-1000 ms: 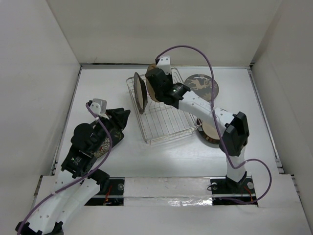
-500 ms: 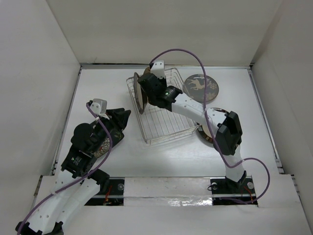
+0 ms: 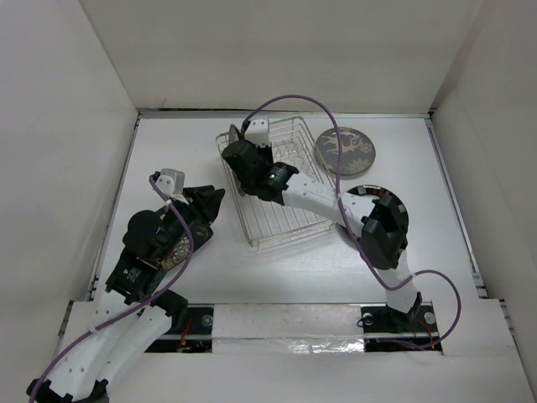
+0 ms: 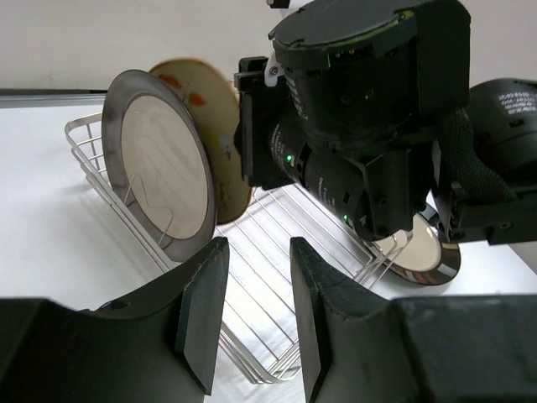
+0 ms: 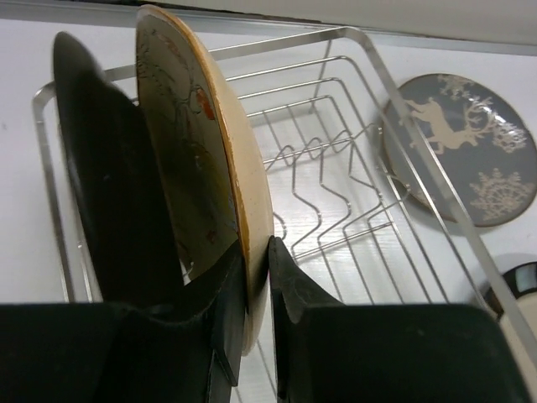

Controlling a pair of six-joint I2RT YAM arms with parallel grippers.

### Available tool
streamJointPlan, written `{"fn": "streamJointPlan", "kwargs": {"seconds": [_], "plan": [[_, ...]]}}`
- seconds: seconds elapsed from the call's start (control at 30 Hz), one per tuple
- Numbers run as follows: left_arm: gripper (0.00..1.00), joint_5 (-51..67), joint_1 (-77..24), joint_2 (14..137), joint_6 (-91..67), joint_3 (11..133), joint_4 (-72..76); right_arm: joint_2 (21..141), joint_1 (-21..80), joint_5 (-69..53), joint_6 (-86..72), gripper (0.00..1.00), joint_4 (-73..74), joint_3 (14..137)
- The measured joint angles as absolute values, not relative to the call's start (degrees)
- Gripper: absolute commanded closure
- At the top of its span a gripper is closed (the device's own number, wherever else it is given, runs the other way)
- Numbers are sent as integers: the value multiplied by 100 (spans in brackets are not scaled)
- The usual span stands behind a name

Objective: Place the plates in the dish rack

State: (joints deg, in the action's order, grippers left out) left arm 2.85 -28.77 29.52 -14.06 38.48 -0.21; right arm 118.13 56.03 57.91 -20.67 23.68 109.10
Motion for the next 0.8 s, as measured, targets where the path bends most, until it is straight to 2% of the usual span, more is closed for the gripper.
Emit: {"fn": "streamJointPlan", "kwargs": {"seconds": [0.2,0.27,0.53,0.67,0.8], "plan": [[68,283,-2877,2956,-1406,3837,-16,11806,5717,5435,-2228,73,2003,10739],[67,283,-2877,2958,-1406,3830,-23,11806,5745,5389,-2292,69,1894,10711],[67,281,-2877,2963,-1404,3824,-25,11756,5734,5317,-2425,68,1758,10591],[67,279,-2877,2963,-1404,3824,-25,11323,5677,5269,-2429,68,1629,9974],[67,276,-2877,2963,-1404,3824,-21,10346,5459,5162,-2423,68,1297,8858]]}}
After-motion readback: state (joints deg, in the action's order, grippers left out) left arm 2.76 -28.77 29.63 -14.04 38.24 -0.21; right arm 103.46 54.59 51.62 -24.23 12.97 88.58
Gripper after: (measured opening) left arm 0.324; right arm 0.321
